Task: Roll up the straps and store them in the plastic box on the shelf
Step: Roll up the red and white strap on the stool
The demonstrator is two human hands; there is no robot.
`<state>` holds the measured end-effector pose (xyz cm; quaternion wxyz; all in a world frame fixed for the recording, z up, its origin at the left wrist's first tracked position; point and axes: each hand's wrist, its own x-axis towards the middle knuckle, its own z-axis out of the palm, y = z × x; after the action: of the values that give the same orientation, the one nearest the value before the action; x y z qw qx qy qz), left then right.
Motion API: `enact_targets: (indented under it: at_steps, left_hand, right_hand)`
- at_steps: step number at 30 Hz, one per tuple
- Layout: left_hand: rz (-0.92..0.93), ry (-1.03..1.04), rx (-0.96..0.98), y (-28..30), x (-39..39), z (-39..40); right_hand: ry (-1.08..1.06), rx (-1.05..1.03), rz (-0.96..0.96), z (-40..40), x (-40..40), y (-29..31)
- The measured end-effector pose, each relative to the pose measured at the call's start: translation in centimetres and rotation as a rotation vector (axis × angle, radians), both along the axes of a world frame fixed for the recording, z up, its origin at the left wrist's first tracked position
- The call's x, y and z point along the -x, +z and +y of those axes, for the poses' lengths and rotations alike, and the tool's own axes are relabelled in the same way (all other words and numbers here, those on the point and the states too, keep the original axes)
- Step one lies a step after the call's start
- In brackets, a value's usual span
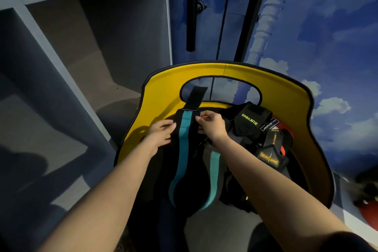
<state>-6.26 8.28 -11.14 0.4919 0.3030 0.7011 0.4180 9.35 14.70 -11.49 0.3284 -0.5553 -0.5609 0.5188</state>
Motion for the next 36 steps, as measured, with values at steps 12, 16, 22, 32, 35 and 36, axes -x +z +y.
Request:
enact_targets:
  at_steps: [12, 16, 22, 32, 35, 36]
  left_hand:
    - [0.07, 0.114, -0.012, -4.8, -1.1, 5.6]
    - [0.101, 0.25, 0.011, -6.2, -1.3, 7.2]
    - [0.117, 0.338, -0.015, -7.7, -1.1, 7.0]
    - [0.224, 0.209, 0.062, -7.3, -1.6, 6.7]
    - [0.27, 0.264, 0.077, -7.4, -1.4, 6.3]
    - [0.275, 0.263, 0.071, -7.5, -1.4, 6.3]
  right_hand:
    - [-0.181, 0.002, -0.15, 7.4, 3.1, -3.0]
    - [-0.055, 0.01, -0.263, 8.7, 3.3, -3.8]
    - [0.237, -0.143, -0.411, 7.0, 1.5, -4.9]
    - [0.695, -0.423, -0.995, 4.0, -4.1, -6.3]
    - [0.769, -0.438, -1.162, 4.2, -5.6, -7.7]
    - [0.75, -0.443, -1.196, 4.4, -6.0, -8.1]
